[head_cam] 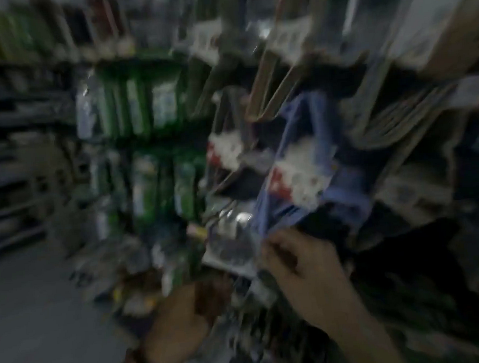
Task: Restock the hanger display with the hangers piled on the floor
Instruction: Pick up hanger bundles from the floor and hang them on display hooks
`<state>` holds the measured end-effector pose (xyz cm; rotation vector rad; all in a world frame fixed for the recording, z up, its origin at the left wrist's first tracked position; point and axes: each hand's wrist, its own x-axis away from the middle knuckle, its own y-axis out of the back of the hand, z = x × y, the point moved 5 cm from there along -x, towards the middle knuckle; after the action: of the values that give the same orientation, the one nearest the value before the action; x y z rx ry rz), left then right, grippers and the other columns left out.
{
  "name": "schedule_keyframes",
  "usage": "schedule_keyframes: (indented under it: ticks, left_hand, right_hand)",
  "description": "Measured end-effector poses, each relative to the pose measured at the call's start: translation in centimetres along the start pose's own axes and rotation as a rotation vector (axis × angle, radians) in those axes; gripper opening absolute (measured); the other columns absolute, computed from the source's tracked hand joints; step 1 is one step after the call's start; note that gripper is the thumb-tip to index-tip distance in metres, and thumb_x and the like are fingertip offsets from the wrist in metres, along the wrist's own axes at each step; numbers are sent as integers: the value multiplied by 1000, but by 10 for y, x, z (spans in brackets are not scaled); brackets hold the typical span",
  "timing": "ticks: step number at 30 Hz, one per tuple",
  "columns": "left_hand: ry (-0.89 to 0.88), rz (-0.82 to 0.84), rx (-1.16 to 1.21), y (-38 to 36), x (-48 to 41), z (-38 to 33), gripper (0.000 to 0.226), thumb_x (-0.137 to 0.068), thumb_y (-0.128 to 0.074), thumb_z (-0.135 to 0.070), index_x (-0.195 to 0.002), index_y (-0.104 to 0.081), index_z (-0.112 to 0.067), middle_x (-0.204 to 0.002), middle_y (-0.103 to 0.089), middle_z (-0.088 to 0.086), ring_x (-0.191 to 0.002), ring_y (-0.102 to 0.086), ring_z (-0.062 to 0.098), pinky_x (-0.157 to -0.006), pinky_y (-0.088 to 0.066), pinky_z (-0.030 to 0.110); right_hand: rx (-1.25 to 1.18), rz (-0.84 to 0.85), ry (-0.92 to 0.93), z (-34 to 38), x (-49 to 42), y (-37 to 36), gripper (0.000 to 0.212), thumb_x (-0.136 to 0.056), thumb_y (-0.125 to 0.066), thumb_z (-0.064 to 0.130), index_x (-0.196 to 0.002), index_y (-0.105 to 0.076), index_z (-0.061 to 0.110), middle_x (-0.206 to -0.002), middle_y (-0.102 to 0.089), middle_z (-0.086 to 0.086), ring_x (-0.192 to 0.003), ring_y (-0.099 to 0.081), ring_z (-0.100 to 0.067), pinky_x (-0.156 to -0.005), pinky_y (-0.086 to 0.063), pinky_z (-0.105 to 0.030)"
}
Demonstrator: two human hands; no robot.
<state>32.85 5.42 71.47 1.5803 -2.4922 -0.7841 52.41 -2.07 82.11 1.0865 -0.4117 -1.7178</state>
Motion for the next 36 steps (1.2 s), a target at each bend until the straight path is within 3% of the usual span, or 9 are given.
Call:
schedule_keyframes:
  ticks: [2, 4, 6, 9, 13, 17, 22, 27, 36]
  left_hand:
    - [323, 89, 139, 6, 89, 93, 27, -99, -65, -4, -84, -80, -22, -83, -77, -6, -87, -70, 8, -85, -59, 29]
    - [526, 102, 168, 26, 189, 153, 7, -79, -86, -8, -74, -82, -8, -79, -75, 8, -85, -67, 25, -72, -59, 26]
    - [653, 121, 107, 46, 279, 201, 46, -54, -102, -40, -83, -83, -11, -82, -76, 4, -82, -70, 22, -68, -60, 28]
    - [774, 164, 43, 80, 362, 222, 11, -89, -68, -52, -96, -74, -45, -92, -74, -17, -85, -71, 7, -83, -60, 36]
    - [897, 304, -137, 121, 429, 249, 25, -105, -49, -50, -125, -60, -44, -121, -66, -13, -100, -61, 4, -95, -50, 25]
    - [1014, 336, -138, 160, 475, 265, 41, -106, -45, -51, -142, -54, -35, -139, -61, -5, -119, -59, 13, -97, -44, 21]
    - [1103, 145, -96, 205, 503, 291, 34, -107, -49, -41, -137, -59, -28, -129, -68, -4, -106, -65, 12, -82, -51, 17]
    - [1238, 124, -61, 226, 492, 345, 34, -107, -49, -40, -136, -59, -26, -129, -67, -2, -109, -66, 14, -90, -53, 22]
    - [1275, 86, -66, 291, 402, 480, 30, -106, -52, -41, -133, -61, -31, -128, -69, -3, -108, -66, 12, -97, -55, 29]
  right_hand:
    - [-222, 312, -222, -15, 59, -110, 24, -104, -61, 30, -84, -58, 17, -69, -53, -1, -60, -49, -5, -63, -44, -36]
    - [-262, 575, -309, -11, 124, -200, 19, -104, -62, 22, -85, -65, 21, -68, -59, 2, -58, -56, 2, -64, -51, -21]
    - [-255, 855, -342, 7, 183, -274, 14, -100, -63, 31, -89, -71, 28, -76, -71, 1, -71, -70, 3, -78, -61, -26]
    - [-214, 1152, -336, 47, 242, -348, 20, -84, -60, 54, -86, -71, 37, -86, -76, 0, -77, -75, -10, -82, -62, -46]
    - [4, 1417, -176, 124, 266, -417, 31, -95, -63, 51, -110, -73, 26, -108, -74, 4, -98, -69, -13, -84, -55, -29]
    - [56, 1455, -47, 195, 268, -476, 42, -101, -57, 52, -130, -65, 22, -132, -67, -4, -108, -65, -17, -88, -52, -32]
    - [-48, 1617, 30, 247, 264, -530, 42, -102, -57, 52, -133, -64, 25, -128, -67, -1, -102, -62, -10, -87, -52, -30]
    - [47, 1629, 49, 223, 229, -601, 33, -100, -56, 51, -119, -68, 27, -120, -71, 0, -103, -66, -15, -96, -55, -40]
    - [153, 1656, 61, 175, 107, -765, 27, -104, -53, 43, -108, -65, 19, -103, -69, -3, -90, -66, -17, -81, -54, -35]
